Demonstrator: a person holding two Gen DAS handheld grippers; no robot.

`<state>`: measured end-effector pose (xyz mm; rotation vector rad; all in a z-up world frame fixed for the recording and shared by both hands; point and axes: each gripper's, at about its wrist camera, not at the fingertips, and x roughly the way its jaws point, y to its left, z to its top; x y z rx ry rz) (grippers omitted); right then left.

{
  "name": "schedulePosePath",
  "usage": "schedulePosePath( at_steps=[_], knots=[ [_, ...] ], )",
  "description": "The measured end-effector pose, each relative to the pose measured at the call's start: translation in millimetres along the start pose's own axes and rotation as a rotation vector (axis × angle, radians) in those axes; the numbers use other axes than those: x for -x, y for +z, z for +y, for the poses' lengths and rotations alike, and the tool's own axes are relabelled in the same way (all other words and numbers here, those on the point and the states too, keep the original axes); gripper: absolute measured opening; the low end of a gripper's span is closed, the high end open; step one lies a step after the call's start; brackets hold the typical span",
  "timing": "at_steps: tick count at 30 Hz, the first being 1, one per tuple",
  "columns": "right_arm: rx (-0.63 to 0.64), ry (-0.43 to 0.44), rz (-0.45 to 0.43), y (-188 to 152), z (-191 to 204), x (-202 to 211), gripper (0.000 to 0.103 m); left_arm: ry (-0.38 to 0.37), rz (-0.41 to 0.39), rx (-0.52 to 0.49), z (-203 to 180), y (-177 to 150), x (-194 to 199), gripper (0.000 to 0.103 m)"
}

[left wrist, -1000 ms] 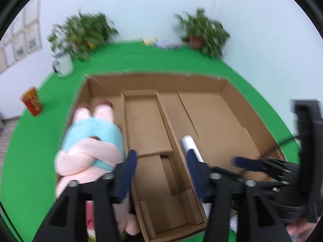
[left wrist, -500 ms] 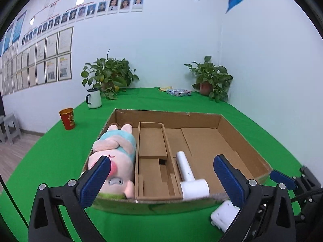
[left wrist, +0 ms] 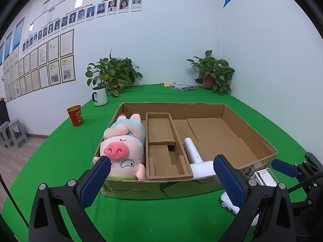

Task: Organize objects
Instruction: 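Open the right gripper to release the dryer and withdraw, then grasp the white rectangular device with the right gripper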

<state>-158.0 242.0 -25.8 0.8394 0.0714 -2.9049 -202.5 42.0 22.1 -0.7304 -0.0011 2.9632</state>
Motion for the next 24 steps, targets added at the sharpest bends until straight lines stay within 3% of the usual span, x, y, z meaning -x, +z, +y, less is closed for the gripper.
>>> schedulePosePath(
  at_steps=[7, 13, 17, 20, 24],
  knots=[
    [0.033, 0.032, 0.008, -13.9, 1.7, 4.3, 0.083, -0.048, 0.046, 0.052, 12.3, -3.4, -6.6, 0.102],
    [0.094, 0.233, 0.155, -40.3, -2.1, -5.6, 0.083, -0.100, 0.157, 0.068, 16.9, -40.1, -22.9, 0.102],
    [0.136, 0.223, 0.226, -45.5, -8.0, -21.8, 0.083, -0.113, 0.221, 0.063, 14.2, -57.5, -34.2, 0.102],
    [0.134, 0.226, 0.270, -51.3, -17.1, -31.5, 0.083, -0.085, 0.230, 0.051, 13.8, -66.9, -39.1, 0.102],
    [0.142, 0.187, 0.281, -54.5, -22.2, -36.9, 0.083, -0.103, 0.239, 0.080, 17.2, -72.0, -43.0, 0.102]
  ],
)
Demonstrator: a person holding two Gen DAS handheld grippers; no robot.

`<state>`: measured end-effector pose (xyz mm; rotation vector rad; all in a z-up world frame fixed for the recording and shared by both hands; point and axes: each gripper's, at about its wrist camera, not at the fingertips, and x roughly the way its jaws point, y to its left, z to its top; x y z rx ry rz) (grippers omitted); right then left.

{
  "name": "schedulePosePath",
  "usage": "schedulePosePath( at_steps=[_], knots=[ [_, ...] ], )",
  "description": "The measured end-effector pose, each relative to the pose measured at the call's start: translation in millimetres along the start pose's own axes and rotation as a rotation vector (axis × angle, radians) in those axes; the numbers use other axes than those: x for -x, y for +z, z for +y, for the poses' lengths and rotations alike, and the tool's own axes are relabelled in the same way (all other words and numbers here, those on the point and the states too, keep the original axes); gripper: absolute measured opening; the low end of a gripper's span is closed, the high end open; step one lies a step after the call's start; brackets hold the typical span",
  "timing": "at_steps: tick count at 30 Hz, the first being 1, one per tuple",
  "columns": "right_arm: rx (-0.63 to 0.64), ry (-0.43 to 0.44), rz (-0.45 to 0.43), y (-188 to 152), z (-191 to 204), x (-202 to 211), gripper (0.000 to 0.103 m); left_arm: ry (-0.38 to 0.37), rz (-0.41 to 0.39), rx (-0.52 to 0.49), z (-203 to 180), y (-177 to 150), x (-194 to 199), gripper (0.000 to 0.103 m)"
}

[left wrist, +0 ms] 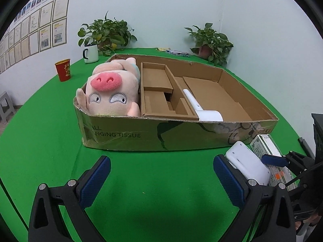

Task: Organize objects
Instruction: 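Grasp the white rectangular device with the right gripper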

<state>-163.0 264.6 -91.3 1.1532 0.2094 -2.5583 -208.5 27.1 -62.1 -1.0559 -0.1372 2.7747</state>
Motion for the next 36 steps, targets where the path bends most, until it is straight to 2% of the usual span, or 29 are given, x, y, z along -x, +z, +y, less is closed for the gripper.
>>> schedulePosePath(
  at_steps=[6, 8, 10, 13, 14, 16, 18, 19, 20, 22, 27, 31, 33, 36],
  knots=[
    [0.023, -0.057, 0.042, 2.8, -2.0, -9.5, 0.080, -0.002, 0.005, 0.004, 6.1, 1.4, 1.1, 0.102],
    [0.033, -0.077, 0.052, 2.9, -2.4, -11.6, 0.070, -0.006, 0.009, 0.011, 8.0, 2.4, 2.8, 0.102],
    [0.051, -0.113, 0.058, 1.9, -1.5, -12.5, 0.066, -0.010, 0.010, 0.019, 11.0, 1.6, 3.0, 0.102],
    [0.024, -0.085, 0.063, 1.1, -0.6, -9.9, 0.066, -0.030, 0.023, 0.030, 13.9, 2.2, 1.5, 0.102],
    [-0.005, -0.049, 0.066, 0.6, 1.0, -7.8, 0.066, -0.042, 0.033, 0.032, 14.9, 2.7, 0.4, 0.102],
    [-0.057, 0.043, 0.077, -3.0, 10.9, -1.5, 0.066, -0.092, 0.063, 0.047, 17.0, 3.5, -1.3, 0.102],
    [-0.070, 0.111, 0.059, -8.5, 25.1, 6.7, 0.068, -0.181, 0.105, 0.071, 18.8, 3.4, -4.2, 0.102],
    [-0.077, 0.129, 0.031, -11.2, 30.9, 12.5, 0.080, -0.216, 0.124, 0.080, 18.6, 2.9, -6.0, 0.102],
    [-0.097, 0.146, -0.007, -13.9, 38.0, 20.4, 0.087, -0.258, 0.149, 0.092, 19.0, 2.1, -8.8, 0.102],
    [-0.125, 0.182, -0.044, -17.3, 44.3, 28.4, 0.087, -0.324, 0.198, 0.115, 16.4, -0.9, -15.3, 0.102],
    [-0.033, 0.132, -0.044, -26.8, 65.0, 27.3, 0.087, -0.474, 0.298, 0.175, 5.7, -12.4, -24.6, 0.102],
    [0.018, 0.083, -0.023, -28.9, 67.5, 20.0, 0.087, -0.522, 0.331, 0.197, -2.2, -19.4, -23.9, 0.101],
    [-0.011, 0.109, -0.015, -28.8, 65.5, 20.9, 0.087, -0.522, 0.343, 0.198, -4.9, -22.4, -24.5, 0.101],
    [-0.051, 0.176, -0.023, -30.5, 64.7, 24.8, 0.087, -0.550, 0.390, 0.207, -8.9, -30.0, -29.5, 0.093]
  ],
)
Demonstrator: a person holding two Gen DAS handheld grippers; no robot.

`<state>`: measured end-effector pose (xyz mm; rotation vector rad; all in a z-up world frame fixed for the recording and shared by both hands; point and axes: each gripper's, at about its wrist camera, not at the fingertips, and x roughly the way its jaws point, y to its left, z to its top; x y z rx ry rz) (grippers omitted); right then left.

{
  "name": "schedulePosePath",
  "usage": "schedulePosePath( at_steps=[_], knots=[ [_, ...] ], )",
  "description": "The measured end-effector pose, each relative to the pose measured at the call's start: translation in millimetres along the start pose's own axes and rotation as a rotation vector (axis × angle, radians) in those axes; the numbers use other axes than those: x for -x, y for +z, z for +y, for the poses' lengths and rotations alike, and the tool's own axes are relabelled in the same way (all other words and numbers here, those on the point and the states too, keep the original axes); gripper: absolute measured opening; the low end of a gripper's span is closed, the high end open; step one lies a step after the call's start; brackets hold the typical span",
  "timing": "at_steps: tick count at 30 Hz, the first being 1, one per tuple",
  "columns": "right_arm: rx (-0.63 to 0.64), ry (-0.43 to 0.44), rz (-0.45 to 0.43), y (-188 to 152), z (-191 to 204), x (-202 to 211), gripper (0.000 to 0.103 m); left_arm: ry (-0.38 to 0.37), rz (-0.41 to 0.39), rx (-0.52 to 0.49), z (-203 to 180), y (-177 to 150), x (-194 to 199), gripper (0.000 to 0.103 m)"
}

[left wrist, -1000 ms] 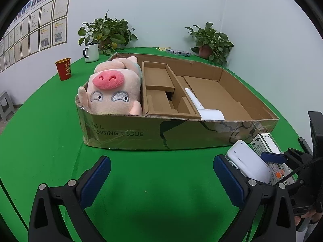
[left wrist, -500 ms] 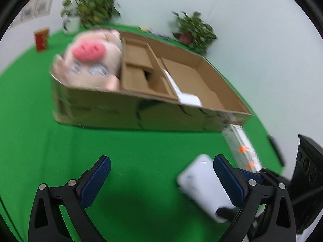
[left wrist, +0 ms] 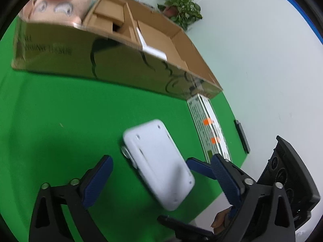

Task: Organize objects
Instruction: 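Grasp the white rectangular device with the right gripper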

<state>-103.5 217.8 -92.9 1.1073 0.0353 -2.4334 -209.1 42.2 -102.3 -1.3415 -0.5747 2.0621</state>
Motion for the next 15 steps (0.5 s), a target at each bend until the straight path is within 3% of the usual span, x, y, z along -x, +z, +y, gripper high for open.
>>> schedulePosePath(
  at_steps=[4, 8, 15],
  knots=[
    [-0.084, 0.002, -0.012, -3.6, -1.9, -2.7, 0.087, -0.030, 0.013, 0.011, -0.4, -3.2, -7.6, 0.075],
    [-0.106, -0.054, -0.004, -2.0, -7.1, -11.1, 0.087, -0.027, 0.008, 0.020, 2.1, -0.4, -9.4, 0.070],
    [-0.101, -0.071, -0.006, -2.4, 3.2, -18.0, 0.087, -0.010, -0.004, 0.026, 5.9, 0.3, -10.8, 0.057]
  ],
)
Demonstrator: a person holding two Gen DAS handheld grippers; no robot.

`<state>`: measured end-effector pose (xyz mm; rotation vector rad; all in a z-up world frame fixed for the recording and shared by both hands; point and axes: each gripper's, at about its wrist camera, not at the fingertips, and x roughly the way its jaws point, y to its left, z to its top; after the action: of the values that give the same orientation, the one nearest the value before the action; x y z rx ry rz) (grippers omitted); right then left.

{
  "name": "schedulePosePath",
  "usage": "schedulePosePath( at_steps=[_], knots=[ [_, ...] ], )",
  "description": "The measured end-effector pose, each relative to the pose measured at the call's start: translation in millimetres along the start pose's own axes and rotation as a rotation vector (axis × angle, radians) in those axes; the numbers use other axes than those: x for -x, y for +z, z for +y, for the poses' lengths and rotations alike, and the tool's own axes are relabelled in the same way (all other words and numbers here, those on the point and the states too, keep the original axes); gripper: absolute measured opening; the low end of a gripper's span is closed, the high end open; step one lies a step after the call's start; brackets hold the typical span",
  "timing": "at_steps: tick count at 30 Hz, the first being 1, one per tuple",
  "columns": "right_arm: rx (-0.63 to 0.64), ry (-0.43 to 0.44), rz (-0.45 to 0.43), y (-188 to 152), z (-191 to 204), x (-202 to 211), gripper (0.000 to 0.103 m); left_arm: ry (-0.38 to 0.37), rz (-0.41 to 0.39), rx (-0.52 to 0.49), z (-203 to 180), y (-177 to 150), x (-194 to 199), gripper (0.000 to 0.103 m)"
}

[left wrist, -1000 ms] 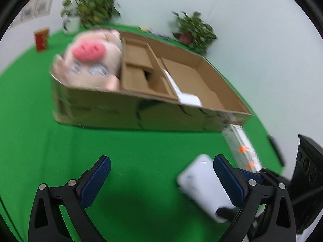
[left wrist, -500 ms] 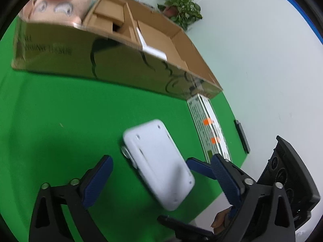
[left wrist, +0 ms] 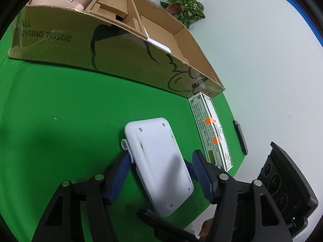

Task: Organize objects
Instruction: 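Grasp the white rectangular device with the right gripper, then lift the white device and lower it into the box beside the dryer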

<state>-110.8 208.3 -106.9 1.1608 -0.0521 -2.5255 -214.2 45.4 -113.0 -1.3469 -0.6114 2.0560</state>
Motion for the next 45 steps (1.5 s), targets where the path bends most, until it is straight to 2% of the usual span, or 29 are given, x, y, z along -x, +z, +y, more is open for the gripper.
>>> schedulePosePath(
  at_steps=[7, 13, 25, 29, 34, 45],
  knots=[
    [0.003, -0.019, 0.006, 1.5, 2.4, -2.6, 0.086, 0.029, 0.003, -0.001, 4.7, 3.9, 1.7, 0.044],
    [0.034, -0.101, 0.007, 0.8, 5.8, -4.3, 0.072, 0.055, 0.006, -0.007, 7.4, 2.6, 3.8, 0.031],
    [0.025, -0.160, -0.002, -2.4, 7.4, 2.7, 0.068, 0.039, 0.012, -0.008, 1.9, -5.5, 12.3, 0.027],
    [0.013, -0.174, -0.041, 1.7, 8.2, 14.2, 0.067, 0.034, -0.009, -0.040, -10.3, -2.8, 21.7, 0.027],
    [-0.003, -0.214, -0.138, 12.5, 10.5, 38.8, 0.067, 0.015, -0.050, -0.108, -38.9, 8.4, 40.7, 0.026],
    [-0.005, -0.266, -0.290, 56.2, -0.5, 81.2, 0.067, -0.004, -0.152, -0.259, -110.5, 44.2, 67.4, 0.024]
  ],
)
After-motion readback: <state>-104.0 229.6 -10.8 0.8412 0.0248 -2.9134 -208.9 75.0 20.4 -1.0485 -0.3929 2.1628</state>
